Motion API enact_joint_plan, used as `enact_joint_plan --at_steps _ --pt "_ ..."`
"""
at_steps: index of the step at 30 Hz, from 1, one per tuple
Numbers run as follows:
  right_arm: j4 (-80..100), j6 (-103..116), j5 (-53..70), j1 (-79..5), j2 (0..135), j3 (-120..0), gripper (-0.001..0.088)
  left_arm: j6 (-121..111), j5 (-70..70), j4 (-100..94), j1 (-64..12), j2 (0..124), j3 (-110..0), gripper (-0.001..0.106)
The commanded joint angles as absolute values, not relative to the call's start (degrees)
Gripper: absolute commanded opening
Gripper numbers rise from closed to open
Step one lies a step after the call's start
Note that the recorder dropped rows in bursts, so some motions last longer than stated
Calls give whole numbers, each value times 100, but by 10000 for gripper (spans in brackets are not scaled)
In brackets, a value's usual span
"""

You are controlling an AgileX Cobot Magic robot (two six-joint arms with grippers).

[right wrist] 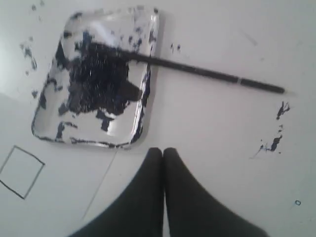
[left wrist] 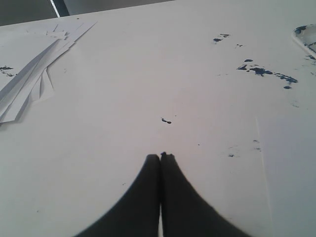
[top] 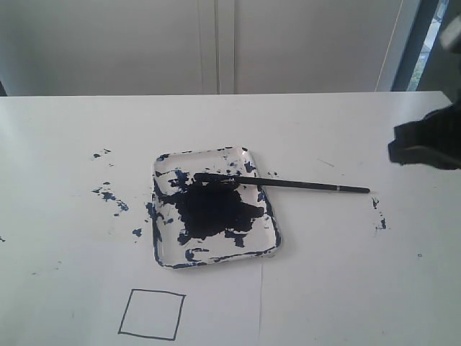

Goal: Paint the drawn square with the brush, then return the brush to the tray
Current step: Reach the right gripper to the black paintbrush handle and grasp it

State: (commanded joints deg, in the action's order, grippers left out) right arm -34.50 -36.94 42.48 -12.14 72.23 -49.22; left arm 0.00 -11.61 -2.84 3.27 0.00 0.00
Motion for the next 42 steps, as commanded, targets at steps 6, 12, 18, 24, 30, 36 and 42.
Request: enact_joint_plan --at_steps 6,12,18,24,30,36,42 --pt "-2202 -3475 2491 -2439 8304 -4944 48 0 -1161 -284 327 0 0 0" --pt "-984 -2122 1877 -2623 9550 -5282 484 0 -1161 -284 327 0 0 0" --pt "-253 -2098 1598 -2623 10207 -5682 610 0 -1161 -284 327 0 0 0" --pt "424 -2075 1685 -2623 10776 -6115 610 0 -1161 -284 327 0 0 0" --pt "588 -2059 1557 -2623 11280 -6481 610 0 -1161 -284 327 0 0 0" --pt "588 -1588 1280 -2623 11558 -6724 610 0 -1161 -284 327 0 0 0" --pt "588 -1576 1303 -2623 11840 -6752 558 0 -1161 -284 327 0 0 0"
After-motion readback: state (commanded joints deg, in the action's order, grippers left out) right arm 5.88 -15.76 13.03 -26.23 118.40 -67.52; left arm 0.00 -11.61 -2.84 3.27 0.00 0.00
